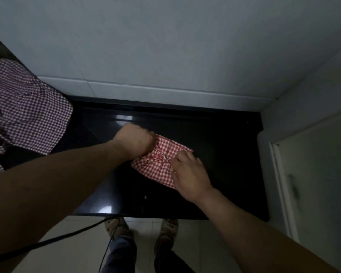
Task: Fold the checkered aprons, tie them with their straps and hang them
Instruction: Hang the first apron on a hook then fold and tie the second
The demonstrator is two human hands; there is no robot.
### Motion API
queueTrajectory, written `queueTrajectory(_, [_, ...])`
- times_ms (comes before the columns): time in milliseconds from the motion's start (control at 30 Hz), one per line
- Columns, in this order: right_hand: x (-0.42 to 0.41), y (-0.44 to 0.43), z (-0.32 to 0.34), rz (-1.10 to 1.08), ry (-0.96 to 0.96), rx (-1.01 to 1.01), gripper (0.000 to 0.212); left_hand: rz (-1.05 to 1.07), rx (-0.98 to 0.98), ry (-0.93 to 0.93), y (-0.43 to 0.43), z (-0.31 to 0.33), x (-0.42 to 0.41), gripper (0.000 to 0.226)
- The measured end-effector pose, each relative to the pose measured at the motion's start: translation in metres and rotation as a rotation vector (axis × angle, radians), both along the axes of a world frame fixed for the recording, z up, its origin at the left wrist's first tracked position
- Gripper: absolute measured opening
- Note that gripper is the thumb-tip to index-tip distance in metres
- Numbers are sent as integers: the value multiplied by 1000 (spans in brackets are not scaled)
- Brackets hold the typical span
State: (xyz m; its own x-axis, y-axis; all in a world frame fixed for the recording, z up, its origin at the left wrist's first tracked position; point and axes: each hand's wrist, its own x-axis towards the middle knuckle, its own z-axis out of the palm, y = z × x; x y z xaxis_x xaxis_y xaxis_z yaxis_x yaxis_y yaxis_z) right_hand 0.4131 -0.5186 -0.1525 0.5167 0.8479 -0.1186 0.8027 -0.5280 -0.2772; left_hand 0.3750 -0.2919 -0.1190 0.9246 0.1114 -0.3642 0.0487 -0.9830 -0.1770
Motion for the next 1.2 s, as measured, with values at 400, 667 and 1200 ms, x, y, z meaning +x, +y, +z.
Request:
queueTrajectory(400, [2,5,2,36,-22,-28,19,230,-145,-54,-2,0,-2,43])
queueTrajectory(667, [5,7,9,94,35,-157,30,239,-83,-60,14,-1,-19,42])
queueTrajectory(1200, [-29,22,-37,32,28,29,85,896,-569,-428,-32,-50,-45,16])
